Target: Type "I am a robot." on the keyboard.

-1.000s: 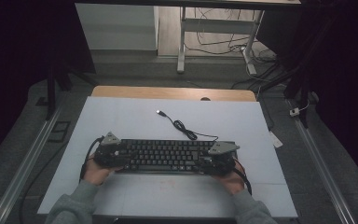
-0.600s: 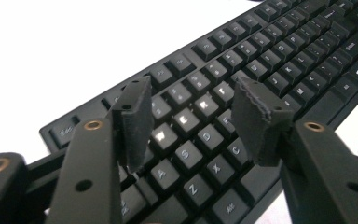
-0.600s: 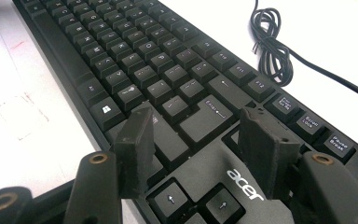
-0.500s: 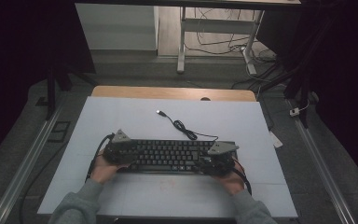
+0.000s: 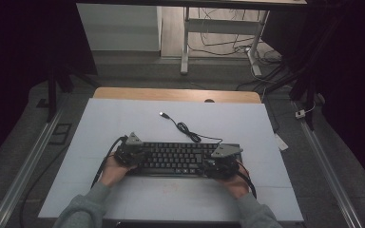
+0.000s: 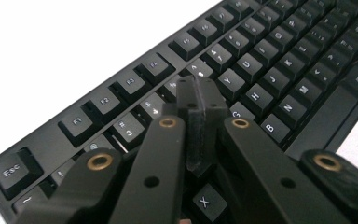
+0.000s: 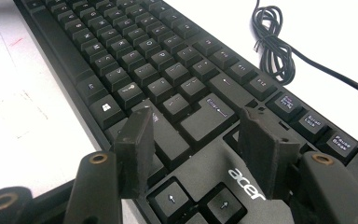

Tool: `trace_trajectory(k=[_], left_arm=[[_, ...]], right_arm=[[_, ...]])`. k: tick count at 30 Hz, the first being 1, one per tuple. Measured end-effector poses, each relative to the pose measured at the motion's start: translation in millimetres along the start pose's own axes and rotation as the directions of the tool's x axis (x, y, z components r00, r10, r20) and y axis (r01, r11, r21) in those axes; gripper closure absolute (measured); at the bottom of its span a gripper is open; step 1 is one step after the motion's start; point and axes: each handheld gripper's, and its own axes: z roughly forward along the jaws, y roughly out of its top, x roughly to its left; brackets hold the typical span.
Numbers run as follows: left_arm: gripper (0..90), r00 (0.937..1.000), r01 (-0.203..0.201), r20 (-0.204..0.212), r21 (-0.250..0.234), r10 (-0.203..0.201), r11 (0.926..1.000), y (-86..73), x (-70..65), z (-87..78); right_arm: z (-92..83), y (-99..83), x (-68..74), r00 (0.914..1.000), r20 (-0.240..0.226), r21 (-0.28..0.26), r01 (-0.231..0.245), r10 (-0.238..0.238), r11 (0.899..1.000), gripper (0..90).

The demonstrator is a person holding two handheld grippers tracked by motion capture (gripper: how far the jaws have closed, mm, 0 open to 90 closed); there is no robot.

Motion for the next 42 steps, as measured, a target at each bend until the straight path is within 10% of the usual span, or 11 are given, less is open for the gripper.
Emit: trace_trajectory(k=[19, 26, 36, 42], left_arm=[[89.1, 0.9998, 0.006, -0.017, 0.004, -0.005, 1.0, -1.7, -0.5, 6.8], [88.3, 0.9996, 0.027, -0.001, -0.069, -0.027, 0.9973, -1.0, 2.1, -12.8], [47.0, 0.9968, 0.078, -0.01, -0.109, -0.08, 0.991, -7.2, 8.7, -41.1], [39.1, 0.995, 0.098, -0.006, -0.115, -0.099, 0.9886, -12.3, 11.1, -47.6]], right_arm=[[0.3, 0.0, 0.2, 1.0, 0.002, 0.002, 0.005, -0.005, 1.0, 45.6], [-0.9, 0.0, -0.6, 1.0, 0.004, -0.007, 0.002, -0.002, 1.0, 45.7], [-0.4, 0.2, -0.1, 1.0, 0.006, -0.001, 0.004, -0.004, 1.0, 45.7], [-0.2, 0.1, -0.3, 1.0, 0.004, -0.003, 0.003, -0.003, 1.0, 45.6]])
